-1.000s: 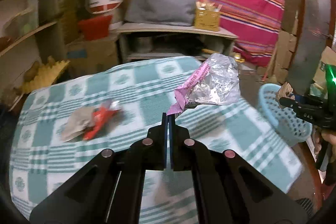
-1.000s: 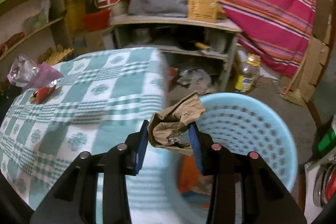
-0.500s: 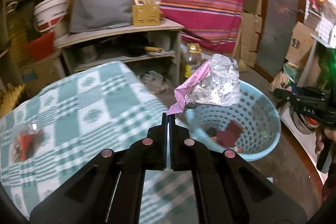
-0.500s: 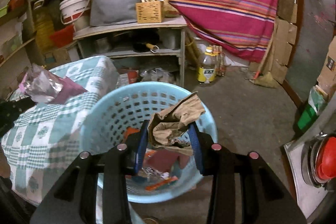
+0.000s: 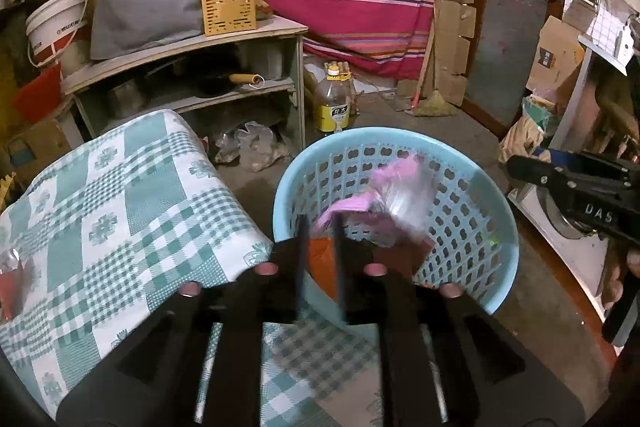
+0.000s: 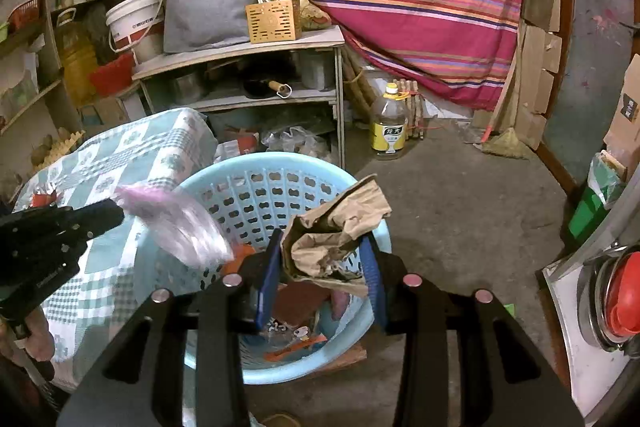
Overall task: Collect trash
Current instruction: 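Open the left tool to drop the pink wrapper while the right tool releases the brown paper, then grasp the beige paper with the left tool while the right tool grasps the red wrapper, then carry the beige paper and red wrapper over the blue basket with both tools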
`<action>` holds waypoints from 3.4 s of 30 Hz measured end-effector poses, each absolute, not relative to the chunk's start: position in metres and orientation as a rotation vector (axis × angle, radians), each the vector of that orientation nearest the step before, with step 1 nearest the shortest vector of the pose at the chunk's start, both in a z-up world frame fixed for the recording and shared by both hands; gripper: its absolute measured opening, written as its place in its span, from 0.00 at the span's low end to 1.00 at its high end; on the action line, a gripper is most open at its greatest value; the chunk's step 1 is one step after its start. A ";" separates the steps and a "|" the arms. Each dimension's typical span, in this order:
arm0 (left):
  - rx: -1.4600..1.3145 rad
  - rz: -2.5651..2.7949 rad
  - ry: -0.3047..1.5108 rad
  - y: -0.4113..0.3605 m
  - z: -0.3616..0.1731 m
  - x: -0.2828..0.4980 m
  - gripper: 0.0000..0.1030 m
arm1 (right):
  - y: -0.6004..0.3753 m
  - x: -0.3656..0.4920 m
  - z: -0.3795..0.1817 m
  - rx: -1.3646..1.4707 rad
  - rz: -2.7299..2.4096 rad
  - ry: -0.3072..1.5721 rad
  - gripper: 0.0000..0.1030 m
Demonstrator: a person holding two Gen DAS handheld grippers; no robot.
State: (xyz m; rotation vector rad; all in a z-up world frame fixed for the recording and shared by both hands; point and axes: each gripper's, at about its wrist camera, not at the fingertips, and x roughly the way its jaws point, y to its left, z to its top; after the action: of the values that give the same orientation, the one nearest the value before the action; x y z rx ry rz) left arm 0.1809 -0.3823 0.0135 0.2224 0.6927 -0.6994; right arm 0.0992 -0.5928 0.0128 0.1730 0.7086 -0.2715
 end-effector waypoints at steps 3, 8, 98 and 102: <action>0.206 -0.692 0.670 -0.374 0.018 0.177 0.45 | -0.589 0.103 0.011 0.170 -0.267 0.714 0.37; 0.185 -0.633 0.628 -0.343 0.027 0.174 0.65 | -0.577 0.112 0.009 0.167 -0.254 0.717 0.38; 0.063 -0.096 0.734 0.110 -0.016 0.289 0.26 | -0.121 0.326 -0.039 0.029 0.177 0.862 0.04; 0.082 -0.115 0.715 0.095 -0.009 0.280 0.26 | -0.151 0.311 -0.020 0.036 0.150 0.814 0.03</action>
State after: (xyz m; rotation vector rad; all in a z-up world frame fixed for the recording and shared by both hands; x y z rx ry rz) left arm 0.2804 0.0950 -0.0092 0.0823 0.7153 -0.1146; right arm 0.3111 -0.1511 -0.0196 0.0361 0.8143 0.1502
